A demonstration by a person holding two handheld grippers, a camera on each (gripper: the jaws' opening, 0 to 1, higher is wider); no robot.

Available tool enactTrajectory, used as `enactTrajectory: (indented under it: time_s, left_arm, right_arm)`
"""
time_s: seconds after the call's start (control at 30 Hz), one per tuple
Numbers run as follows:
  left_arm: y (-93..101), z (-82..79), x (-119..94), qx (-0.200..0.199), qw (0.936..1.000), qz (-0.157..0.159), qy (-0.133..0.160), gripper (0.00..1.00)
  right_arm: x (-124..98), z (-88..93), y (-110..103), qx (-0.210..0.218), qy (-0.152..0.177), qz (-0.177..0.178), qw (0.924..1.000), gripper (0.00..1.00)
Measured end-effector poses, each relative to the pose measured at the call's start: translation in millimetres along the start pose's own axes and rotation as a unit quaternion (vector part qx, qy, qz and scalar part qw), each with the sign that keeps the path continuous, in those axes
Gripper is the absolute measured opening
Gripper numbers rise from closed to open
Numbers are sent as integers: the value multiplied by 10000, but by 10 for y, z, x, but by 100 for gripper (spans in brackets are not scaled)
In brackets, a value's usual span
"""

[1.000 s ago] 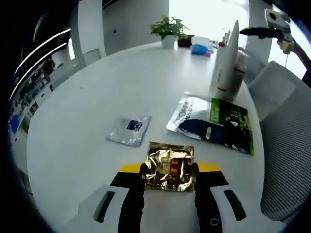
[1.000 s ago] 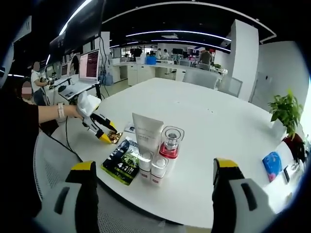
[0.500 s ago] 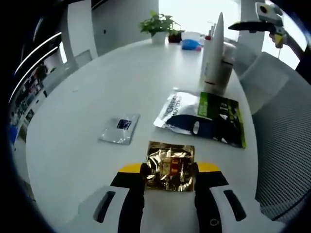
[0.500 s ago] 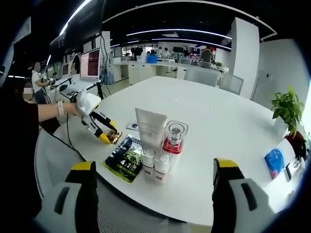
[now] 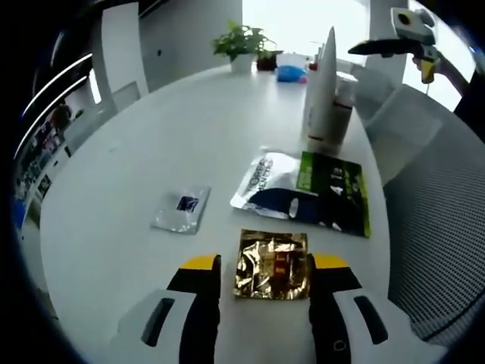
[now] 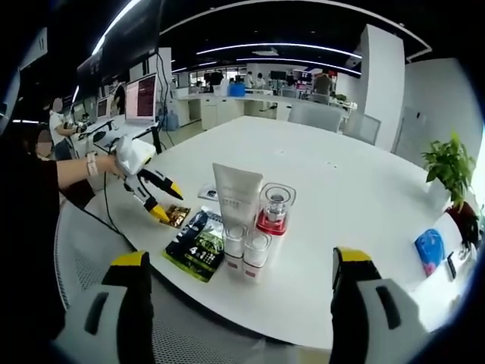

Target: Arrange the skincare products in the storage area until every visible bottle or jar stands upright without overlapping.

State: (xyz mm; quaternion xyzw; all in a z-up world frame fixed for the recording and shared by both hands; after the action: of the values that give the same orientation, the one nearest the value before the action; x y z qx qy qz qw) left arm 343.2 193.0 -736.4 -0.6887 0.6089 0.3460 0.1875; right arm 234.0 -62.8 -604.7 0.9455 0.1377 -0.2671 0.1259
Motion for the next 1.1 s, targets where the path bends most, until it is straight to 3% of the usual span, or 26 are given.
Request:
enactTrajectory:
  time_s: [0.27, 0.67, 1.1]
  left_arm:
    - [19, 81, 86, -29, 9997, 76, -217, 50]
    - [48, 102, 108, 57, 9993, 173, -319, 37]
    - [132, 105, 122, 175, 9984, 283, -452, 37]
  right_arm:
    - [0, 12, -11, 2, -29, -16, 10000, 100]
    - [14, 37, -35, -105, -149, -60, 9998, 100]
    - [18, 18, -59, -162, -129, -118, 9997, 100]
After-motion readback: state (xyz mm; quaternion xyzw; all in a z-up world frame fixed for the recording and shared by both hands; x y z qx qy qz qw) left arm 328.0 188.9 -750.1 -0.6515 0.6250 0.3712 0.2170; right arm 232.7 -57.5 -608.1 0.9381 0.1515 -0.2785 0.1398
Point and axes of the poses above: the point that each gripper's makers call its tool centre point, and the gripper's own axes: x roughly forward along the fingers, y roughly to its right, z roughly out of its underside, the point moved 4 cm from there along -x, roughly backward along the fingers, and after that the axes turned 13 degrees about z, right-handed, at the moved point
